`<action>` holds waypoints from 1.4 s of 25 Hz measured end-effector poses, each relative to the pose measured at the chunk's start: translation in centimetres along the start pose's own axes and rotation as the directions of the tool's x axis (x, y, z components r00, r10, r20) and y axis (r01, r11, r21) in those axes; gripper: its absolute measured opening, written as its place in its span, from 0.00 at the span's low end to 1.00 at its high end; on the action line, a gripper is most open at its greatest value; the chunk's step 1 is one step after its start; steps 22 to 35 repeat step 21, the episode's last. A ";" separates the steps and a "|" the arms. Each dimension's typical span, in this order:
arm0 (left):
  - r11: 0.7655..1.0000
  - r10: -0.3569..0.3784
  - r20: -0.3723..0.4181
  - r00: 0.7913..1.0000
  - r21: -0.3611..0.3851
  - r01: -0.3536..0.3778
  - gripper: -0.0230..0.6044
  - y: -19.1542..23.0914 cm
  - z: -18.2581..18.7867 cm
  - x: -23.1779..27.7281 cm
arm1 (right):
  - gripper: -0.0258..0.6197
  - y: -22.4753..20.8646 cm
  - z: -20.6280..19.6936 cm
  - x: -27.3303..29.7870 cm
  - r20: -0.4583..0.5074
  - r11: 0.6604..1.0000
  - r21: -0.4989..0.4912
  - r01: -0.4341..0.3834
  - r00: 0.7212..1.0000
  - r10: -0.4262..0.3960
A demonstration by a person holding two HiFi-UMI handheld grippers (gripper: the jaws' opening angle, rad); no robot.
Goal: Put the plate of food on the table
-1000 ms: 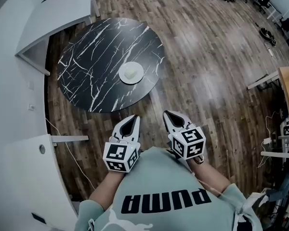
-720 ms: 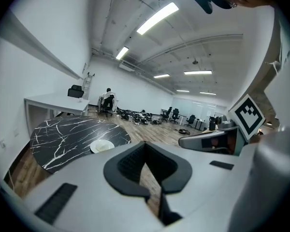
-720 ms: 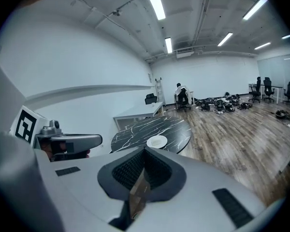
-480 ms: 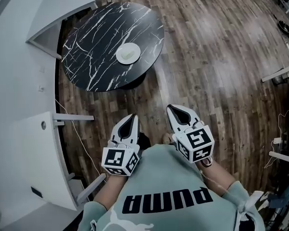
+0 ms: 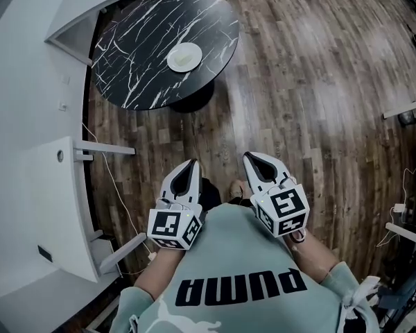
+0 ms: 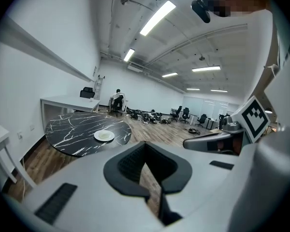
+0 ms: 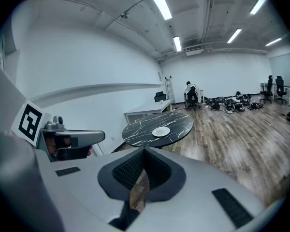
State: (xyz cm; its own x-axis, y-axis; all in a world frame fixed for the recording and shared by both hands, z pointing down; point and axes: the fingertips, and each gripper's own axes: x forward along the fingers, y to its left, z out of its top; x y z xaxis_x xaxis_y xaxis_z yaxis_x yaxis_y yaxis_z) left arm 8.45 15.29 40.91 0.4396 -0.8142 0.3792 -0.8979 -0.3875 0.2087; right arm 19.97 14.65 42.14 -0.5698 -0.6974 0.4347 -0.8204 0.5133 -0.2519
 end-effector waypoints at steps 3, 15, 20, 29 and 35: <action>1.000 0.006 -0.006 1.000 0.012 -0.006 0.05 -0.7 -0.2 -0.4 | 0.05 -0.6 0.3 -0.8 0.022 1.000 0.002 0.006 1.000 -0.006; 1.000 -0.002 -0.005 1.000 0.031 0.002 0.05 -2.6 -0.3 -1.4 | 0.05 -0.8 -0.2 -3.5 0.063 0.999 0.024 0.033 0.997 -0.035; 0.999 0.022 -0.006 1.000 0.032 -0.021 0.05 -2.2 -0.5 -1.8 | 0.05 -1.2 -0.4 -4.1 0.072 0.998 0.027 0.060 0.995 -0.062; 0.999 0.032 -0.008 0.999 0.031 -0.031 0.05 -2.1 -0.6 -1.9 | 0.05 -1.2 -0.5 -4.2 0.074 0.997 0.028 0.065 0.995 -0.067; 0.999 0.032 -0.008 0.999 0.031 -0.031 0.05 -2.1 -0.6 -1.9 | 0.05 -1.2 -0.5 -4.2 0.074 0.997 0.028 0.065 0.995 -0.067</action>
